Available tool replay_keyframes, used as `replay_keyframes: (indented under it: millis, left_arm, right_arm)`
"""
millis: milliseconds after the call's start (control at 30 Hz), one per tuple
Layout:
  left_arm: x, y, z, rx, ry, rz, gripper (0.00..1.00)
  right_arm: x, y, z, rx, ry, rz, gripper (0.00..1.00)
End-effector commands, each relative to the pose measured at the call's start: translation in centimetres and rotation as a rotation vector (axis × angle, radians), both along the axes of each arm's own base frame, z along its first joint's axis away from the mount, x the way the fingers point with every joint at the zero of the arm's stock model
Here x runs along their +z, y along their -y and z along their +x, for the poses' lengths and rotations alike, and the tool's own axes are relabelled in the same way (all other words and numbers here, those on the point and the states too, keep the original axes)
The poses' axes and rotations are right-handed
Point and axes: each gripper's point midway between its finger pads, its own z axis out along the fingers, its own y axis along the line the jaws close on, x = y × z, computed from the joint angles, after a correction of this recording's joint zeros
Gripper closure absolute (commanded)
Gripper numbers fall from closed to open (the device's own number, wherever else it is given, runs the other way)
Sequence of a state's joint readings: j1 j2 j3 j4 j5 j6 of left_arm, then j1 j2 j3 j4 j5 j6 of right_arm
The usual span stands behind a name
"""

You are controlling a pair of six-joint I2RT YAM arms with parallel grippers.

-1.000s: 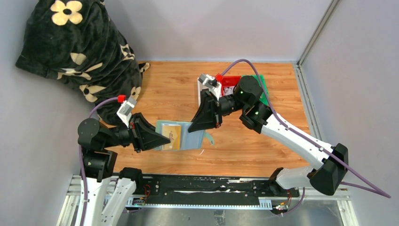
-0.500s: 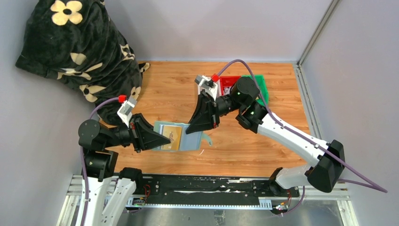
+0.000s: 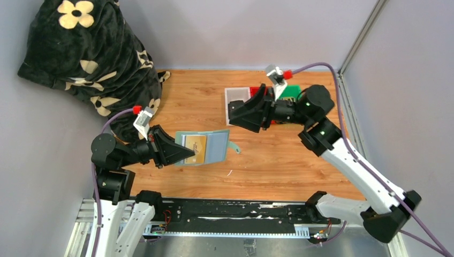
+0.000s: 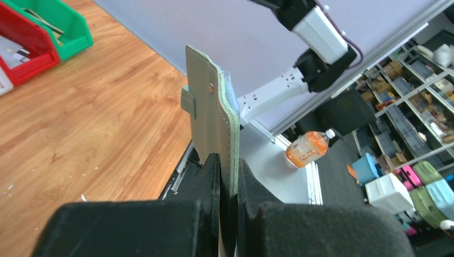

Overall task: Take the credit cards out of the card holder
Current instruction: Remove the credit card from the card holder.

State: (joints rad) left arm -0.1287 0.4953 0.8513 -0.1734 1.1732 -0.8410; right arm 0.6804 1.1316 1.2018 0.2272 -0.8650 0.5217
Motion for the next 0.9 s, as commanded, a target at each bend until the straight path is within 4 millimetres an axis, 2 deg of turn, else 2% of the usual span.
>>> replay_keyframes:
  millis: [0, 100, 167, 267, 533, 700, 867]
  left_arm:
    - [-0.2, -0.2, 1.9, 0.09, -0.013, -0.005, 1.0]
    - [-0.3, -0.2, 2.7, 0.119, -0.028, -0.005, 1.0]
    - [-0.3, -0.2, 3.2, 0.127, -0.042, -0.004, 1.0]
    - [-0.1, -0.2, 3.5, 0.13, -0.033, 0.012, 1.0]
    - [0.0, -0.2, 3.5, 0.114, -0.036, 0.032, 1.0]
    - [0.5, -0.1, 2.9, 0.09, -0.03, 0.006, 1.0]
    - [1.3, 0.0, 2.1, 0.071, -0.005, -0.01, 1.0]
  right_arm:
    - [1.8, 1.0, -1.3, -0.066, 0.033, 0.054, 0.56]
    - [1.2, -0.5, -4.8, 0.072, 0.022, 0.048, 0.55]
    - [0.1, -2.0, -6.8, 0.148, 0.017, 0.034, 0.5]
    - [-1.7, -3.8, -8.3, 0.197, -0.013, -0.01, 0.44]
    - [-4.7, -5.4, -7.4, 0.184, -0.124, -0.065, 0.34]
    - [-6.0, -5.8, -6.7, 0.172, -0.17, -0.088, 0.33]
    - [-6.4, -5.6, -6.2, 0.172, -0.213, -0.064, 0.37]
